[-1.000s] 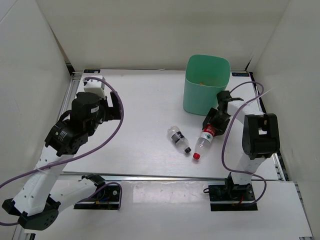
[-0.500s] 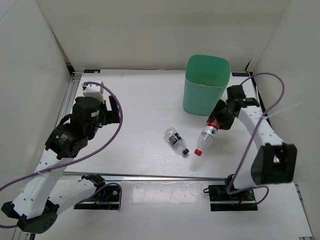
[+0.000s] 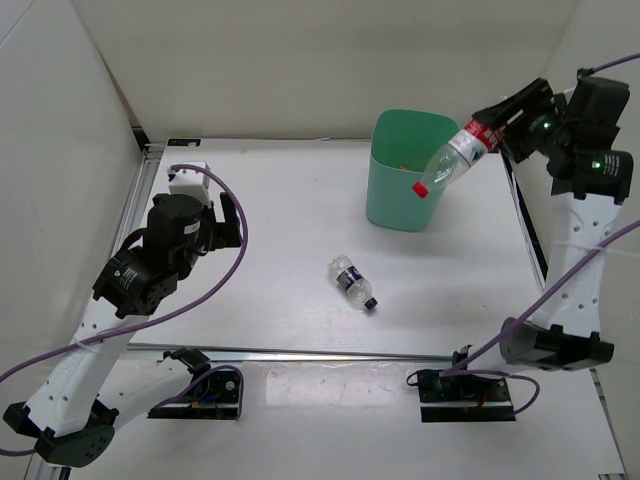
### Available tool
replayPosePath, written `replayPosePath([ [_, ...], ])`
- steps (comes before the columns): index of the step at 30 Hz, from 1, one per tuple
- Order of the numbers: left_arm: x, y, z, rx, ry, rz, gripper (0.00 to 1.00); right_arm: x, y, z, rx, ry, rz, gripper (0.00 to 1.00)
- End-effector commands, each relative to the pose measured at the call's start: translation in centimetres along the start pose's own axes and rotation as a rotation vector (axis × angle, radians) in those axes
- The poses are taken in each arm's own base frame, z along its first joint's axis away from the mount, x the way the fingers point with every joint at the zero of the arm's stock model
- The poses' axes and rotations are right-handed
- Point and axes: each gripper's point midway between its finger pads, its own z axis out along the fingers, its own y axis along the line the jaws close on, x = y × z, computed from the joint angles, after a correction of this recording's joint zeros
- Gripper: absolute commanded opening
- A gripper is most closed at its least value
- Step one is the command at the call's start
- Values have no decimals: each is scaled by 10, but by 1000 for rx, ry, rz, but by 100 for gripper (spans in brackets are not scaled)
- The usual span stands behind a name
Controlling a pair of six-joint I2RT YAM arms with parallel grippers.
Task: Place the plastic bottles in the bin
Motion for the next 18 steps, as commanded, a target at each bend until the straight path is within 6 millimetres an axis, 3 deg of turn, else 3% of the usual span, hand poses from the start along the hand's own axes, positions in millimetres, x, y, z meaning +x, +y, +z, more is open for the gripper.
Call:
replayPosePath([
  [1,-2,-5,0,23,-11,-10,100,-23,18,24,-89,-6,54,39],
  [3,-2,-7,0,32,-8,-31,100,-41,27,37,-135,-52,37,39],
  [4,0,-8,2,30,-1,-27,100,-45,20,57,-123,-40,45,39],
  [5,0,-8,2,30,-1,-27,100,-51,20,65,-126,-42,43,39],
  [6,0,-8,2,30,0,-36,100,-64,34,61,-158,-76,21,38],
  [7,0,-10,2,39,3,-49,100,-67,27,79,-145,-63,30,38],
  [10,-1,-11,0,41,-5,-80,100,-84,28,91,-153,-121,13,38],
  [14,3,-11,-1,35,13,-115,100,-91,21,108,-153,-142,-18,40],
  [16,5,-9,-1,21,20,-123,100,-93,16,114,-141,-152,-48,47],
  [18,11,-6,0,5,33,-127,100,-86,17,121,-135,-144,-108,50],
])
